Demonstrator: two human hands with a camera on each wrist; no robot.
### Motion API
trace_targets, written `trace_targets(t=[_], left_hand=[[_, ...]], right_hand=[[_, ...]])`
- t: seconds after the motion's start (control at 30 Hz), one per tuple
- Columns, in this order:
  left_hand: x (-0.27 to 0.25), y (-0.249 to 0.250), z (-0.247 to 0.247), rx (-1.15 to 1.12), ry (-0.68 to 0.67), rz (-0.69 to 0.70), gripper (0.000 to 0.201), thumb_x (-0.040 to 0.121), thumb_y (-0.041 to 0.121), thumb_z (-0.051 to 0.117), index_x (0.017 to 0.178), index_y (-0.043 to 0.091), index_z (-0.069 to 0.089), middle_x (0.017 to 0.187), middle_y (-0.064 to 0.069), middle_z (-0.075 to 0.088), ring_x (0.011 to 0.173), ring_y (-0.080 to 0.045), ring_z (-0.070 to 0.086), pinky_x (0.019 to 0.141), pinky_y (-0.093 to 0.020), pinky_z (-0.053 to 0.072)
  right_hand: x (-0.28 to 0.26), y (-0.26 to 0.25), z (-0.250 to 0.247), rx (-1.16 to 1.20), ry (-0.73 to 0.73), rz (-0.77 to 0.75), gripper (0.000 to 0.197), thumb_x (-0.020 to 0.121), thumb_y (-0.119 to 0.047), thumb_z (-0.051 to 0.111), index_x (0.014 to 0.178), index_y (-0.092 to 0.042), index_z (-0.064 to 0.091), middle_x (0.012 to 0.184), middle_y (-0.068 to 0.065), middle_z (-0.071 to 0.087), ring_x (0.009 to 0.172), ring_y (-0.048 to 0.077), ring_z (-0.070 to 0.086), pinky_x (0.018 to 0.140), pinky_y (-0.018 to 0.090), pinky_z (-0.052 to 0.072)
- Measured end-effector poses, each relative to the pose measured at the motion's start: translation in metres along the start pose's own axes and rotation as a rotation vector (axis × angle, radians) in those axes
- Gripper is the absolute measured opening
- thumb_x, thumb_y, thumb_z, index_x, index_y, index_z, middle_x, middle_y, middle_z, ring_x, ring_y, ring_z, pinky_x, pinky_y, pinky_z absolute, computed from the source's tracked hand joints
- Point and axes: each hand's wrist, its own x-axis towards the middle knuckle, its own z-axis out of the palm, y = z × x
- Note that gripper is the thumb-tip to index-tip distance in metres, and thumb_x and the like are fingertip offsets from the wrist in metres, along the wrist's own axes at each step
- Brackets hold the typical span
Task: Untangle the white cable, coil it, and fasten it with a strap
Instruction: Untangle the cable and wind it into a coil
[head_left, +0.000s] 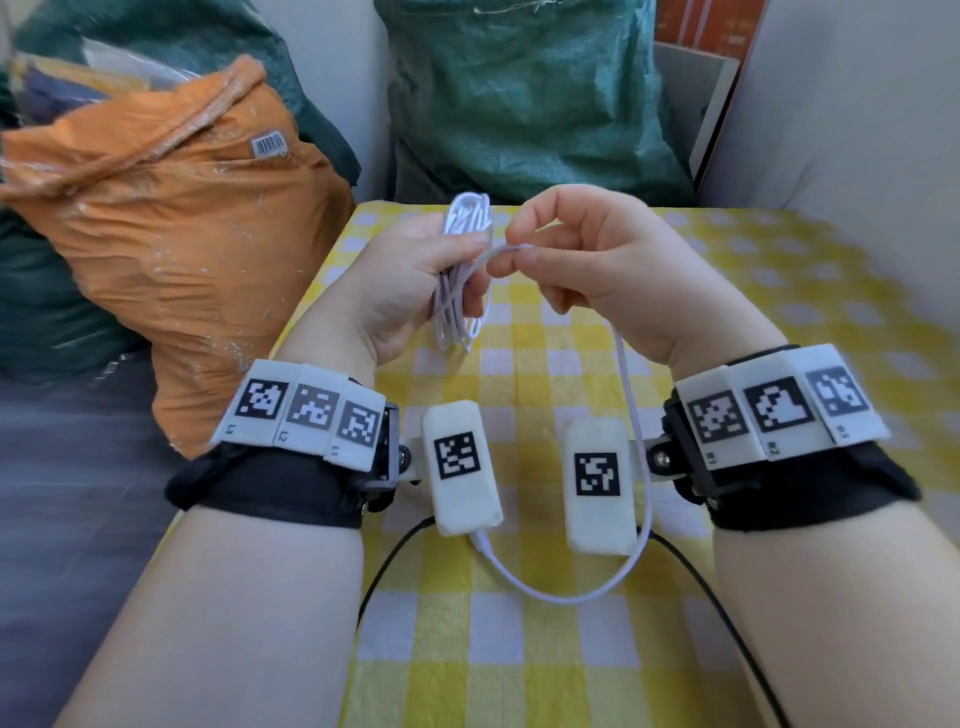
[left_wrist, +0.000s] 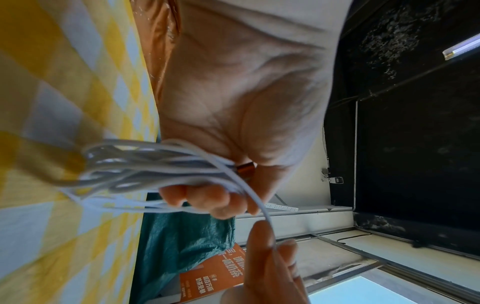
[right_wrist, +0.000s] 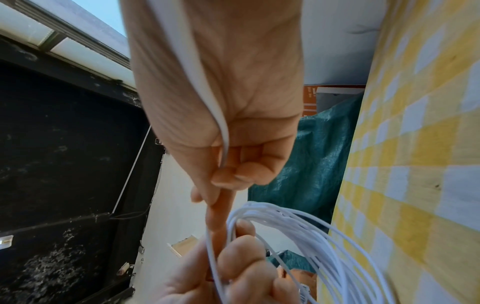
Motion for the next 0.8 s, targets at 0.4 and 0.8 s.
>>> trace_targets(t=[0.4, 0.8], left_hand=[[-0.012, 0.011, 0.002, 0.036, -0.186, -0.157, 0.034, 0.085, 0.045, 0.058, 0.074, 0.014, 0.047, 0.042, 0.009, 0.027, 0.035, -0.008, 0.019, 0.05, -0.029, 0.022], [-0.008, 0.017, -0.009, -0.276, -0.096, -0.245, 0.034, 0.095, 0.038, 0.042, 0.07, 0.015, 0.044, 0.035, 0.011, 0.023, 0.028, -0.004, 0.018, 0.04, -0.019, 0.031]], right_hand=[[0.008, 0.013, -0.002, -0.206, 0.285, -0.145, 0.03, 0.072, -0.002, 0.075, 0.065, -0.022, 0.055, 0.074, 0.008, 0.069, 0.058, 0.027, 0.057, 0.059, 0.039, 0.049], [0.008, 0.026, -0.018, -0.61, 0.386, 0.12, 0.022, 0.091, -0.014, 0.058, 0.105, -0.026, 0.072, 0.059, -0.021, 0.04, 0.049, -0.003, 0.035, 0.046, 0.008, 0.031]])
